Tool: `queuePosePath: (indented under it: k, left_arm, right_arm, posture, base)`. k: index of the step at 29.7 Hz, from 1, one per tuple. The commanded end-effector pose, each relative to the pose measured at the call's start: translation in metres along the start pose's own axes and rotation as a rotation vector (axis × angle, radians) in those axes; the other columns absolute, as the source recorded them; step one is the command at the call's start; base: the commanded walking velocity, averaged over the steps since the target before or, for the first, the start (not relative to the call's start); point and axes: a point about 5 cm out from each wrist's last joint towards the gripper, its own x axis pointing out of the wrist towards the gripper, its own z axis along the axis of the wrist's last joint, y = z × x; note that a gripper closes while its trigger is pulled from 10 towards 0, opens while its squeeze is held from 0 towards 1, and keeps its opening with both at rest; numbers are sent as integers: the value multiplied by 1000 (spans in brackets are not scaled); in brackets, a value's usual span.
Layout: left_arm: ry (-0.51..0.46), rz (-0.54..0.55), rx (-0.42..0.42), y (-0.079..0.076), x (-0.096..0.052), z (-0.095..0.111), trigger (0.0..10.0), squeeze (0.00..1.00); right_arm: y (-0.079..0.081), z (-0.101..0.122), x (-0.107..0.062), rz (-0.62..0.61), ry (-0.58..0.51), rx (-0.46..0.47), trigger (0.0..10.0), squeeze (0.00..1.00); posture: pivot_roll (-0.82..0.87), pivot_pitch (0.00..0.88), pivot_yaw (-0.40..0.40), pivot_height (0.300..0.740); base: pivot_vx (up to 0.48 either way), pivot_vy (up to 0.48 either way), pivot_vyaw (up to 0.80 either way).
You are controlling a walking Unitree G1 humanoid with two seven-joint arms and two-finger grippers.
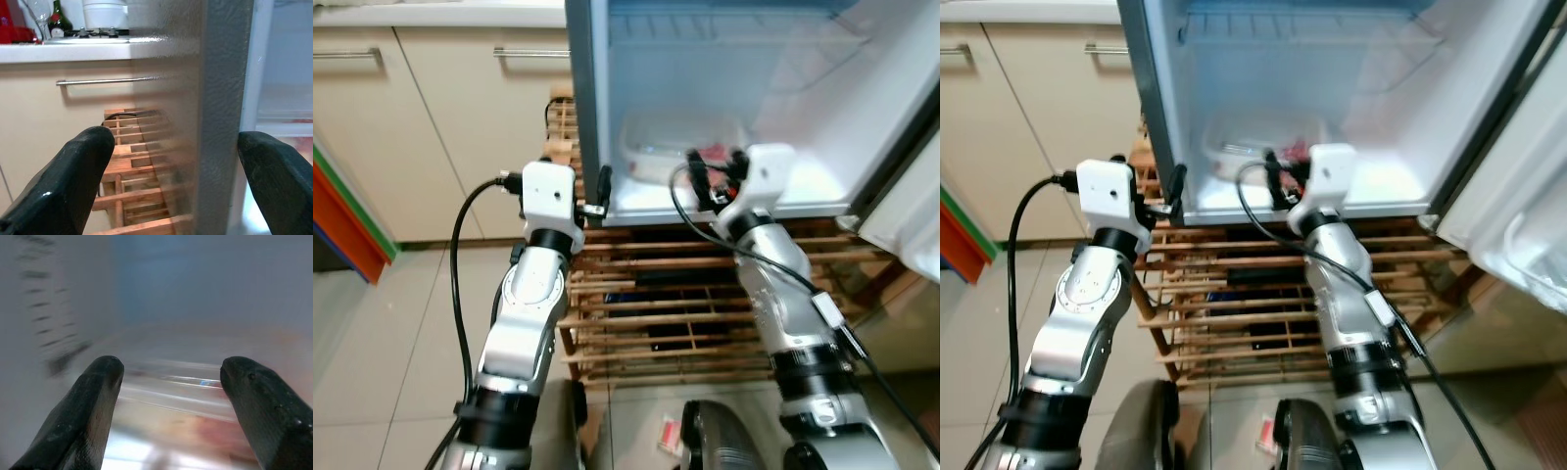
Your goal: Restocking fridge
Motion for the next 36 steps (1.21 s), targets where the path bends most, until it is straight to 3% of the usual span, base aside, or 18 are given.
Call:
queuePosePath:
  k: [1, 9, 20, 27, 31, 36]
  left_arm:
    - [-3, 60, 5, 15, -4, 3, 10000, 0]
    - [10, 72, 30, 21, -16, 6, 10000, 0]
    - [22, 65, 28, 20, -18, 8, 10000, 0]
    - [26, 62, 22, 15, -17, 7, 10000, 0]
    - [26, 61, 13, 11, -17, 6, 10000, 0]
    - [24, 62, 9, 9, -17, 6, 10000, 0]
  right_arm:
    - [-11, -6, -1, -35, 21, -4, 10000, 0]
    - [-5, -9, 14, -23, 32, -1, 10000, 0]
    - [-3, -3, 6, -65, -45, -21, 10000, 0]
    - [-5, 26, -3, -90, -183, -88, 10000, 0]
    - [-4, 51, -7, -95, -317, -170, 10000, 0]
    - [-3, 51, -16, -85, -302, -155, 10000, 0]
  posture:
    - [135, 110, 11, 619]
    - [186, 144, 6, 619]
    - [161, 151, 17, 619]
    - [139, 147, 9, 619]
    - [124, 139, 0, 619]
    - [126, 138, -9, 619]
  base:
    - [0, 0, 0]
    - [0, 0, 0]
    - [0, 0, 0]
    - [0, 0, 0]
    - [0, 0, 0]
    - [0, 0, 0]
